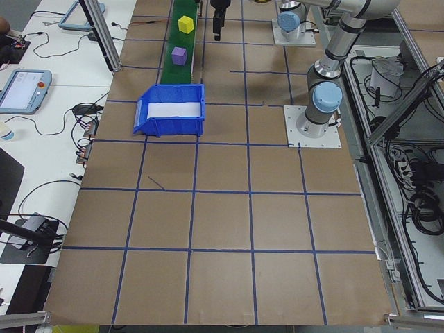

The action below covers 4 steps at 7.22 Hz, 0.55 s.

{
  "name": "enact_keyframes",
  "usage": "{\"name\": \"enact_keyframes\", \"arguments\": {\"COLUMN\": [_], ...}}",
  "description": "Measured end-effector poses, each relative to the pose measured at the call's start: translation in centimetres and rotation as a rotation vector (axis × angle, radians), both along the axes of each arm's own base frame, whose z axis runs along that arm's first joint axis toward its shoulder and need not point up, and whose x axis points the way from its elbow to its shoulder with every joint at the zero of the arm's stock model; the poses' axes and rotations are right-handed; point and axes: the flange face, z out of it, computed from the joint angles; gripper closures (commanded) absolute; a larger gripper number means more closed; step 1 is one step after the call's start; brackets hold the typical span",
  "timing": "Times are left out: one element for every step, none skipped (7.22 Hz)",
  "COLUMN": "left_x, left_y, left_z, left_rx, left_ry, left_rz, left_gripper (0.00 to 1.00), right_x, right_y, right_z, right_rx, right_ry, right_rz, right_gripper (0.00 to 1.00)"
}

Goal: Move block left to right into plate

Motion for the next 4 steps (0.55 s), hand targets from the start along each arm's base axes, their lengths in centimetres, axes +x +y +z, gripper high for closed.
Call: {"name": "enact_keyframes", "arguments": {"left_x": [-0.02, -0.02, 0.01, 0.04], "left_y": [0.01, 0.02, 0.01, 0.00], "left_z": [0.21, 0.30, 0.33, 0.35], "left_rx": [-0.004, -0.006, -0.007, -0.007], "left_ry": [0.002, 0.004, 0.003, 0.002], "left_rz": [0.000, 0.000, 0.001, 0.001], "left_gripper": [0.00, 0.00, 0.00, 0.00], "right_x": [-0.03, -0.04, -0.04, -0.07], "right_y": [-0.02, -0.03, -0.05, -0.15], "right_z": [-0.09, -0.19, -0.27, -0.56], "right_rx": [0.005, 0.008, 0.010, 0.016], "right_ry": [0.000, -0.002, -0.003, -0.009], "right_rz": [-0.009, -0.014, -0.016, -0.025], "right_gripper": [0.00, 0.00, 0.00, 0.00]}}
